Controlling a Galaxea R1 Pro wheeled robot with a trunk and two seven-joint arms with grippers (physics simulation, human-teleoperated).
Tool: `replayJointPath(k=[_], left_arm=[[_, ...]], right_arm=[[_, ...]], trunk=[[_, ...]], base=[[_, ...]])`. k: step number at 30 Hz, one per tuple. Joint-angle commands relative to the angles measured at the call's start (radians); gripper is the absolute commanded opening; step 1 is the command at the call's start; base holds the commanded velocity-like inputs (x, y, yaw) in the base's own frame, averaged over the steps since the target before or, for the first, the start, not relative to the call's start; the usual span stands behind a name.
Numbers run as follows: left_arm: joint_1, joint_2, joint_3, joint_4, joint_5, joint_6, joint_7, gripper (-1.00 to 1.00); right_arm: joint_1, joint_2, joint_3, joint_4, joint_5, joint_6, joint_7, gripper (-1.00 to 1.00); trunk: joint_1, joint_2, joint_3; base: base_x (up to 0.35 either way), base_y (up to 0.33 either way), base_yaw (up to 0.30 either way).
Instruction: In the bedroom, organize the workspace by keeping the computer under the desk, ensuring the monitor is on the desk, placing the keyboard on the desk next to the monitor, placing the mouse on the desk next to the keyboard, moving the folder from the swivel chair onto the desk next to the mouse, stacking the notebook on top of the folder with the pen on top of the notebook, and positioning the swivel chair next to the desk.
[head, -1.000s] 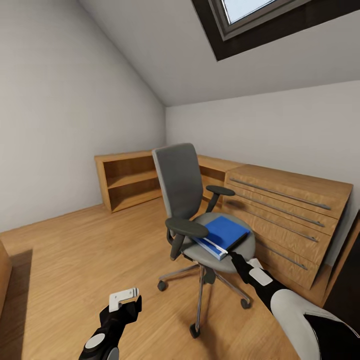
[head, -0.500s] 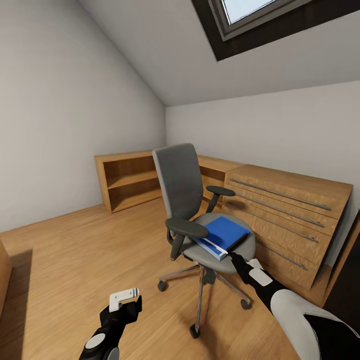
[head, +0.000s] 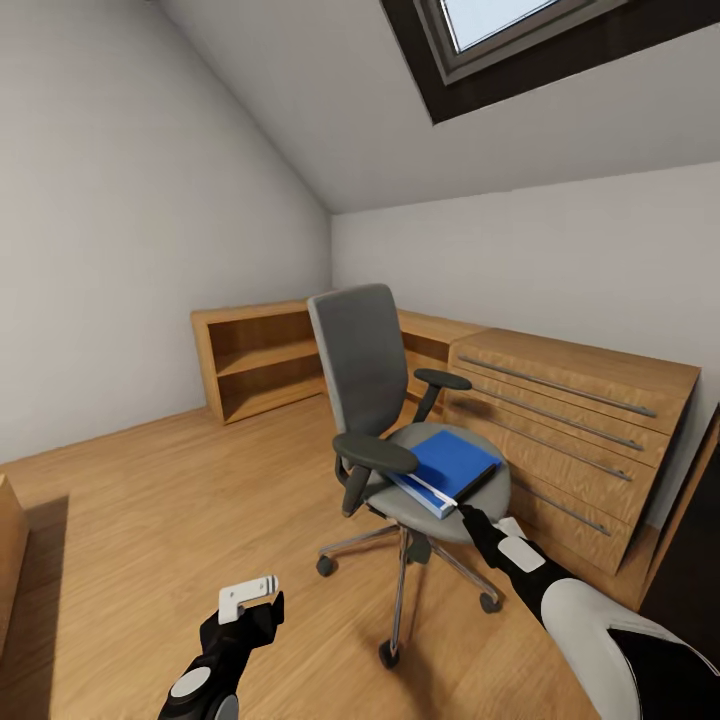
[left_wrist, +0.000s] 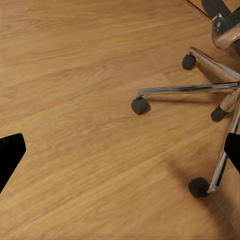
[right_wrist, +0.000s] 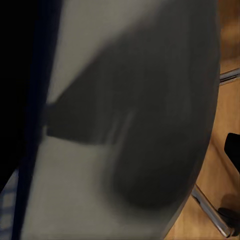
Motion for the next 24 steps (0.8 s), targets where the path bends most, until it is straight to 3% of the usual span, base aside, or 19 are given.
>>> replayJointPath(k=[1, 10, 16, 24], left_arm=[[-0.001, 0.000, -0.002, -0.001, 0.011, 0.003, 0.009, 1.00], [-0.001, 0.000, -0.002, -0.002, 0.011, 0.003, 0.008, 1.00], [-0.001, 0.000, -0.002, -0.001, 0.011, 0.004, 0.009, 1.00], [-0.001, 0.000, -0.003, -0.001, 0.011, 0.003, 0.009, 1.00]], right_arm=[[0.000, 0.000, 0.000, 0.030, 0.001, 0.004, 0.000, 1.00], [0.000, 0.000, 0.000, 0.030, 0.001, 0.004, 0.000, 1.00], [0.000, 0.000, 0.000, 0.030, 0.001, 0.004, 0.000, 1.00], [0.000, 0.001, 0.000, 0.030, 0.001, 0.004, 0.000, 1.00]], trunk=[[0.000, 0.000, -0.001], [0.000, 0.000, -0.001], [-0.023, 0.042, 0.018], [-0.023, 0.042, 0.018]], base=[[0.000, 0.000, 0.000], [0.000, 0.000, 0.000], [0.000, 0.000, 0.000], [0.000, 0.000, 0.000]])
